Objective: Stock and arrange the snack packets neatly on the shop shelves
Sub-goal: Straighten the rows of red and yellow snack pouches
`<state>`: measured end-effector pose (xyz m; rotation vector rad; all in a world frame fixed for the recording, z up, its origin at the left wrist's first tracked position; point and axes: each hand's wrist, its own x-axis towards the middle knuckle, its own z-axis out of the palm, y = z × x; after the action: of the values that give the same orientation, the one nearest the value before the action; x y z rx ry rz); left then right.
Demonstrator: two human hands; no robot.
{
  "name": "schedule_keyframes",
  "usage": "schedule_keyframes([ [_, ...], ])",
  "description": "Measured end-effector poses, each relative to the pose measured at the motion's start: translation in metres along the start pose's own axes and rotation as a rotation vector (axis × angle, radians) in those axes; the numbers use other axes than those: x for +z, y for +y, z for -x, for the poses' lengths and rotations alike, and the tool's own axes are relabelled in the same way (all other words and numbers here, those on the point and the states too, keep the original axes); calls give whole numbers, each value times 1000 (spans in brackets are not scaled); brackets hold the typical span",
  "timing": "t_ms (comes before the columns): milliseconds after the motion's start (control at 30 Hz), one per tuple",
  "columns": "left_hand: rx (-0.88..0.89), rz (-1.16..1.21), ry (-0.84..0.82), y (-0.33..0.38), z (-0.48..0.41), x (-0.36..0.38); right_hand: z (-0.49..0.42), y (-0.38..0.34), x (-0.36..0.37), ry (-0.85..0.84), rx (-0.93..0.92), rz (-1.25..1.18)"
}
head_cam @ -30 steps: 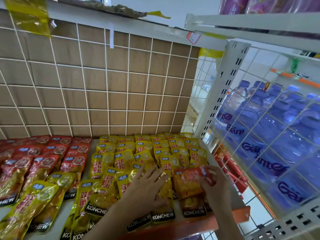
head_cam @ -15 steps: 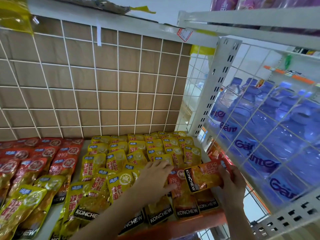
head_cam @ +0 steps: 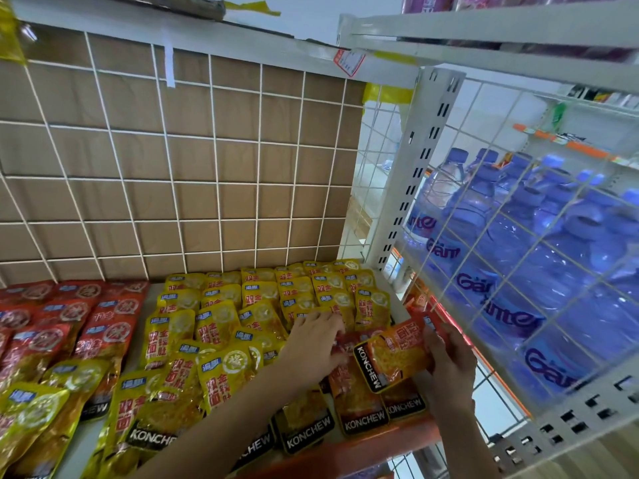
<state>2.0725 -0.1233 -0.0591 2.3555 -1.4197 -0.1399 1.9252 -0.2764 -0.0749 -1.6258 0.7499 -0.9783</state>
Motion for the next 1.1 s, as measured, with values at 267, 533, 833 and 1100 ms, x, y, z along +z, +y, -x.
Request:
schedule_keyframes([
  [267,3,365,220,2,-4,-6,10,-7,1,16,177,-292],
  [533,-82,821,405,-3,-4,-28,11,-10,-1,47,108,-340],
  [833,-180,895,606,-57,43,-75,19,-30,10,-72,52,-277],
  [1100,-287,862,641,-117,124,-99,37,-48,49,-223,-11,-151],
])
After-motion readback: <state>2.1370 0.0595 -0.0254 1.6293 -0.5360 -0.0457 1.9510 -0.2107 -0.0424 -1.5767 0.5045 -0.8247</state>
